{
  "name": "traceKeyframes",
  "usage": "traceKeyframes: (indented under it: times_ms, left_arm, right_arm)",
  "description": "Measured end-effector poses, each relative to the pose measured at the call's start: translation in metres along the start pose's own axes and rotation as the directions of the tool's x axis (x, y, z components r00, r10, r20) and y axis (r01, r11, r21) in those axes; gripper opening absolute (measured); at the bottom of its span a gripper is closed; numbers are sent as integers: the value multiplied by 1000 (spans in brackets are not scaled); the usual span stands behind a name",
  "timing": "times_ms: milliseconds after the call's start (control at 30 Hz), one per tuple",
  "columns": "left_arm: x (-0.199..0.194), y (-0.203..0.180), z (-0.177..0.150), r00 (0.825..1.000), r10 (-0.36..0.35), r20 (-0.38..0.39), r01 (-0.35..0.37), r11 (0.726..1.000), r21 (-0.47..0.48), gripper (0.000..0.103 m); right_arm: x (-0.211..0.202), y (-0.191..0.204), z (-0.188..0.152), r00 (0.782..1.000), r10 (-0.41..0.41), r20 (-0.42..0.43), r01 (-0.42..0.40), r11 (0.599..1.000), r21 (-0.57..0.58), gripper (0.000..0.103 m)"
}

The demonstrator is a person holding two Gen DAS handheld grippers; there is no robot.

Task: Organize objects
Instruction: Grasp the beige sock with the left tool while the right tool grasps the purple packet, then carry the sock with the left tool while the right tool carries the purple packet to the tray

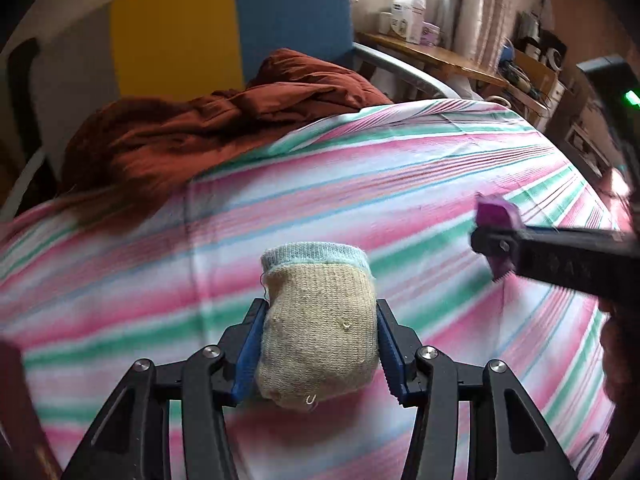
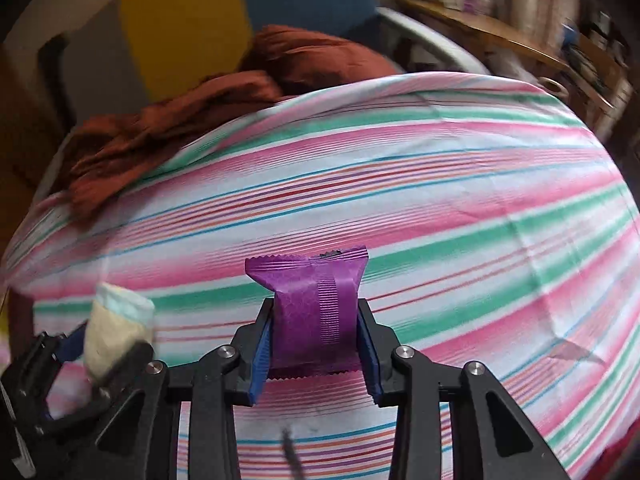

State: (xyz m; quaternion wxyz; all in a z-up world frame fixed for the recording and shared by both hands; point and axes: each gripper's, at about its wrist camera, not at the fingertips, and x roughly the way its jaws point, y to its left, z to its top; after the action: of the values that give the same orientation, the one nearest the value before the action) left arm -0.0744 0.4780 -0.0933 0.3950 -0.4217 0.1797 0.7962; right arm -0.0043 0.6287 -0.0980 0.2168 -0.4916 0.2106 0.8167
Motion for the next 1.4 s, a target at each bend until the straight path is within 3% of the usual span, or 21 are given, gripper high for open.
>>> traceKeyframes:
  times_ms: [233, 400, 1400]
  left_arm:
    - [-45, 10, -63, 998, 40, 58, -34, 995, -99, 52]
    - [-56, 14, -86, 993, 54, 101, -45, 996, -82, 53]
    - [-44, 13, -88, 994, 62, 90, -55, 995, -85, 54]
  right_arm:
    - [2, 43, -5, 995, 96, -18, -98, 982, -159, 37]
    - [2, 63, -16, 992, 124, -37, -129, 962, -239, 37]
    - [19, 85, -25, 995, 72, -70, -92, 934, -344, 37]
